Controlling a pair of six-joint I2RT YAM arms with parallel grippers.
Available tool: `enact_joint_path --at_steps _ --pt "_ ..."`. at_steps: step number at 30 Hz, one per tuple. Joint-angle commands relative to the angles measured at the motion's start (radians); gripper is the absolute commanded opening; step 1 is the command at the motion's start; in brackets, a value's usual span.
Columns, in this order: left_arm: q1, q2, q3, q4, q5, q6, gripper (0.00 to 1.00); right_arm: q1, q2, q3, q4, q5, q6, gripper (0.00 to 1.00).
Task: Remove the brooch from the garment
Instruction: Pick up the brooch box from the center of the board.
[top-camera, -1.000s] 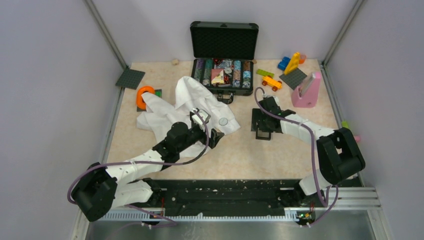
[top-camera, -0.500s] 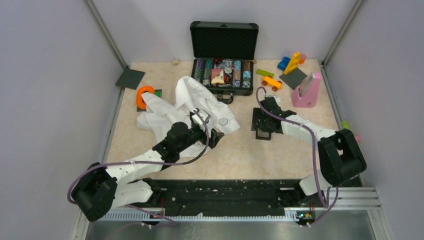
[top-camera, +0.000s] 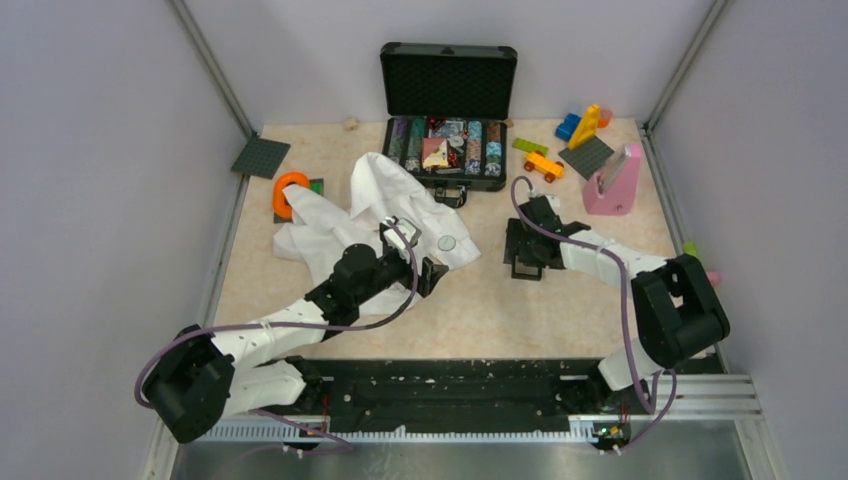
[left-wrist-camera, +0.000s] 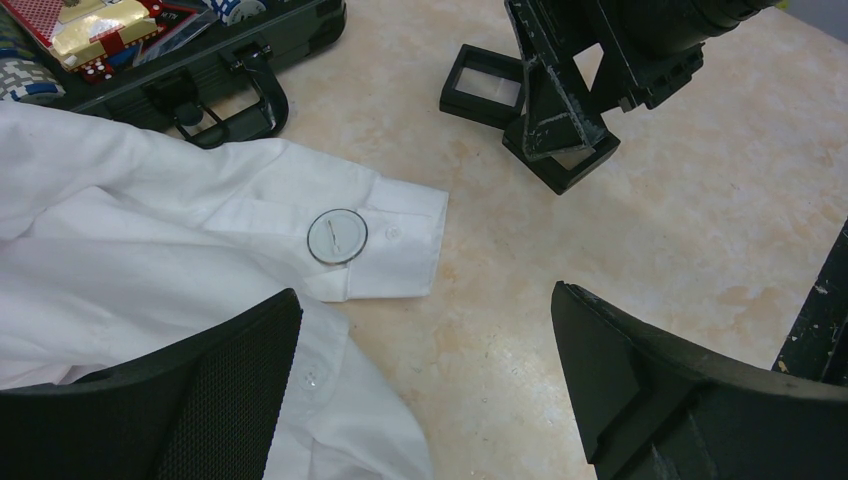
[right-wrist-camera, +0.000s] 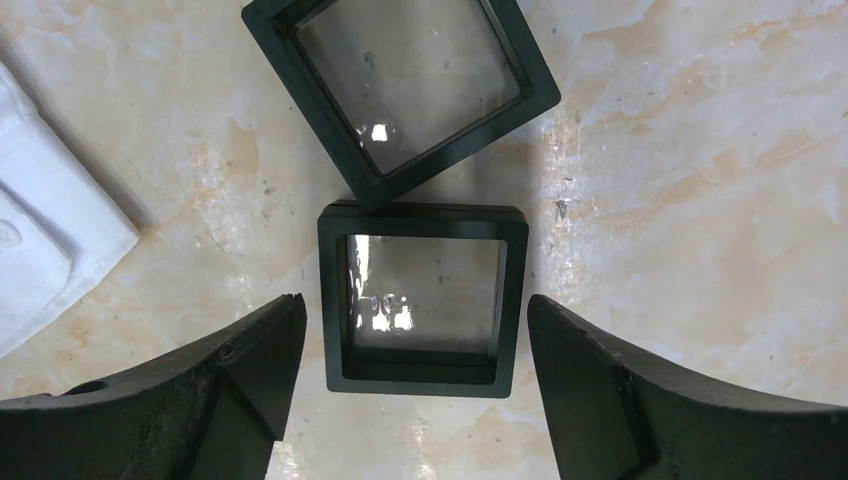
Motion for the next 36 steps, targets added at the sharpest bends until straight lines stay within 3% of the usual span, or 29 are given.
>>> enact_joint_path --at_steps 1,14,25,36 --pt "-0.003 0.002 0.015 0.035 -0.002 0.0 0.99 0.01 0.011 -0.006 0.044 0.017 0.01 0.83" --pt "-0.004 0.007 0.018 0.035 -0.005 -0.001 0.99 0.009 0.028 -0.007 0.06 0.015 0.011 0.77" --pt "-0.004 0.011 0.02 0.034 -0.009 -0.004 0.99 0.009 0.045 -0.008 0.065 0.008 0.008 0.77" --pt "-0.003 0.016 0.023 0.032 -0.008 0.0 0.99 0.009 0.012 -0.004 0.064 -0.032 0.006 0.68"
